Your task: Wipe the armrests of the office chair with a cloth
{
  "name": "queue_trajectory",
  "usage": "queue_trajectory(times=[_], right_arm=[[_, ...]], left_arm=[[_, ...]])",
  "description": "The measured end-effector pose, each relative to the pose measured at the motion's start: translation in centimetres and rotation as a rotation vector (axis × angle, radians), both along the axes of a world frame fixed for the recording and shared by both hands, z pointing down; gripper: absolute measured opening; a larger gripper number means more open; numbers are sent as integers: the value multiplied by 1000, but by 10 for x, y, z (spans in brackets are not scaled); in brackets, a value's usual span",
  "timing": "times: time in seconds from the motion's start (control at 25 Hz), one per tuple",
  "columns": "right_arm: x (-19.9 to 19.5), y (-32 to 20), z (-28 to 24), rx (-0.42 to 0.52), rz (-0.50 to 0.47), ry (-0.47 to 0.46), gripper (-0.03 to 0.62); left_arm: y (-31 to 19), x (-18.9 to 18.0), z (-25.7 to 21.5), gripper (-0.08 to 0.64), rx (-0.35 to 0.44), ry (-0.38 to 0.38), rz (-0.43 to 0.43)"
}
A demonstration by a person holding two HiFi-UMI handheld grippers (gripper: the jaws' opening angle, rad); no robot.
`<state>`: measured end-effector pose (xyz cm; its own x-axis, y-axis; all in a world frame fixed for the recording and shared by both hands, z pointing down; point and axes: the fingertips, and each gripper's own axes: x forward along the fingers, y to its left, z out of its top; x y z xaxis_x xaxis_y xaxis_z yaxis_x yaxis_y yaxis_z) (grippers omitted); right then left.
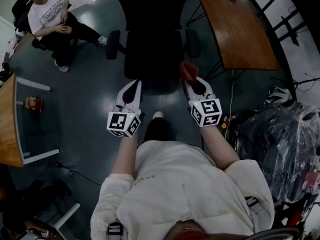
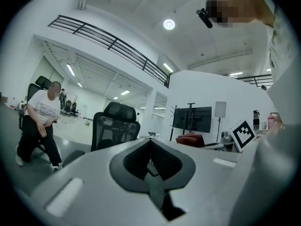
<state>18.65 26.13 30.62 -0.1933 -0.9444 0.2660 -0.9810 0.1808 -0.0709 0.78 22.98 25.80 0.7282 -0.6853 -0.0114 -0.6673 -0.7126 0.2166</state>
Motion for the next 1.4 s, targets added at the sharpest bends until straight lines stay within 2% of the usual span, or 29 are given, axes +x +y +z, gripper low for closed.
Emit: queue_trajectory(times=[0.2, 0.4, 0.52, 0.72, 0.84, 1.4], right_arm=[[-11, 69, 1, 2, -37, 8, 48], [-27, 101, -1, 22, -24, 26, 46], [-35, 110, -4, 33, 1, 17, 47], [-57, 119, -7, 31, 43, 15, 46], [-71, 123, -13, 34, 58, 17, 46], [-91, 131, -8, 1, 97, 3, 46]], left_arm=[[72, -5, 4, 17, 24, -22, 7], [100, -23, -1, 17, 51, -22, 0], [108, -29, -9, 17, 88, -14, 20], [114, -46, -14, 17, 81, -25, 67], [112, -60, -31, 17, 123, -19, 75], [118, -83, -21, 17, 86, -15, 80]])
